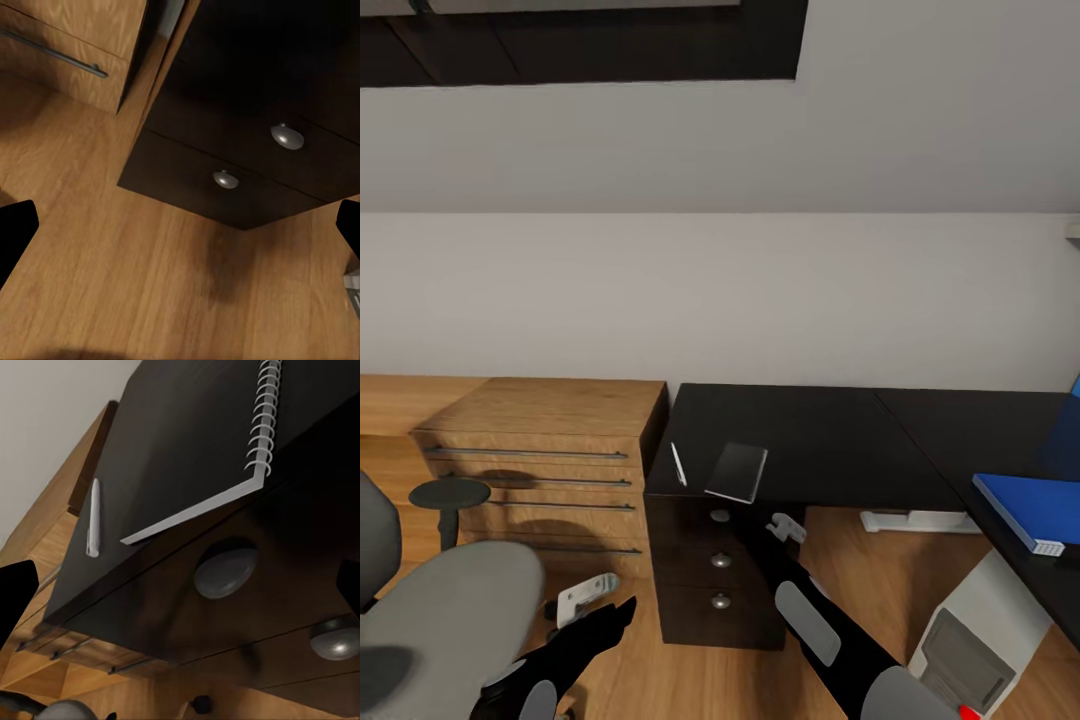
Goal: In the bedroom, organize the workspace by keeping the computer under the desk, ensuring the monitor is on the desk, placing the keyboard on the desk next to the monitor, placing the mouse on the desk next to the keyboard, moving the folder from the swivel chair onto the desk next to the mouse, stacking the notebook on top of the folder with the pen on top of the notebook, and positioning the swivel chair next to the desk.
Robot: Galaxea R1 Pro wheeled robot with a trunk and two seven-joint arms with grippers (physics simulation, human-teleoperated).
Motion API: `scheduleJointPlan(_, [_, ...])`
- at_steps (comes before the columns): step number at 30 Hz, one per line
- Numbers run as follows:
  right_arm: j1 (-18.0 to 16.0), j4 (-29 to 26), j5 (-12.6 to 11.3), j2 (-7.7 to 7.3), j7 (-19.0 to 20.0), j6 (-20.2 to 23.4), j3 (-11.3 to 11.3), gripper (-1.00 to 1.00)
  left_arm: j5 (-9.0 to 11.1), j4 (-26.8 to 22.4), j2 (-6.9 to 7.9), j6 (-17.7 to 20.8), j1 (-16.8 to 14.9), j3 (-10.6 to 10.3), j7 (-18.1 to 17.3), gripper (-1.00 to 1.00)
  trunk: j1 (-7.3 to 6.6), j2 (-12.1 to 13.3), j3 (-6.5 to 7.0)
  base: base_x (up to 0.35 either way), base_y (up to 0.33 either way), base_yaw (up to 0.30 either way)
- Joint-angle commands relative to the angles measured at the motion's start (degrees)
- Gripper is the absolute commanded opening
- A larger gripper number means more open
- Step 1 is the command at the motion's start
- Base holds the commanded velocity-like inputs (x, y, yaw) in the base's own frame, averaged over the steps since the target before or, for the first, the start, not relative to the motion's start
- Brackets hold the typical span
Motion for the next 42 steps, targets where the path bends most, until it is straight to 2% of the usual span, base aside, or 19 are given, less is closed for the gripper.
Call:
scheduleJointPlan(1, [-0.1,0.1,-0.7,-0.04,0.1,-0.4,0.2,1.0,0.6,-0.1,0.0,0.2,0.0,0.0,0.5,1.0,0.0,0.0,-0.04,-0.009,0.021,0.0])
scheduleJointPlan(7, [0.0,0.1,-0.9,-0.08,0.0,-0.4,0.1,1.0,0.6,-0.1,-0.14,0.2,0.0,0.1,0.5,1.0,0.0,0.0,-0.04,-0.004,0.01,0.0])
scheduleJointPlan(11, [0.0,0.1,-1.9,-0.2,0.0,-0.4,-0.1,1.0,0.7,-0.1,-0.23,0.2,0.0,0.0,0.5,1.0,0.0,0.0,-0.04,-0.001,0.003,0.0])
scheduleJointPlan(14, [0.0,0.0,-3.8,-0.29,0.1,-0.3,-0.2,1.0,0.7,-0.1,-0.24,0.2,0.0,0.0,0.5,1.0,0.0,0.0,-0.04,0.0,0.001,0.0])
scheduleJointPlan(16, [0.0,-0.1,-7.4,-0.35,0.2,-0.3,-0.2,1.0,0.7,-0.1,-0.26,0.2,0.0,0.0,0.5,1.0,0.0,0.0,-0.04,0.0,0.0,0.0])
scheduleJointPlan(22, [0.0,-0.3,-9.7,-0.3,0.2,-0.5,-0.2,1.0,0.7,-0.1,-0.2,0.2,0.0,0.1,0.5,1.0,0.0,0.0,-0.04,0.0,0.0,0.0])
scheduleJointPlan(39, [0.0,-1.3,-10.6,-0.39,1.0,-0.4,-0.3,1.0,0.7,-0.1,-0.27,0.2,0.0,0.0,0.5,1.0,0.0,0.0,-0.04,0.0,0.0,0.0])
scheduleJointPlan(42, [0.0,-1.3,-11.5,-0.41,1.2,-0.3,-0.7,1.0,0.7,-0.1,-0.27,0.2,0.0,0.0,0.5,1.0,0.0,0.0,-0.04,0.0,0.0,0.0])
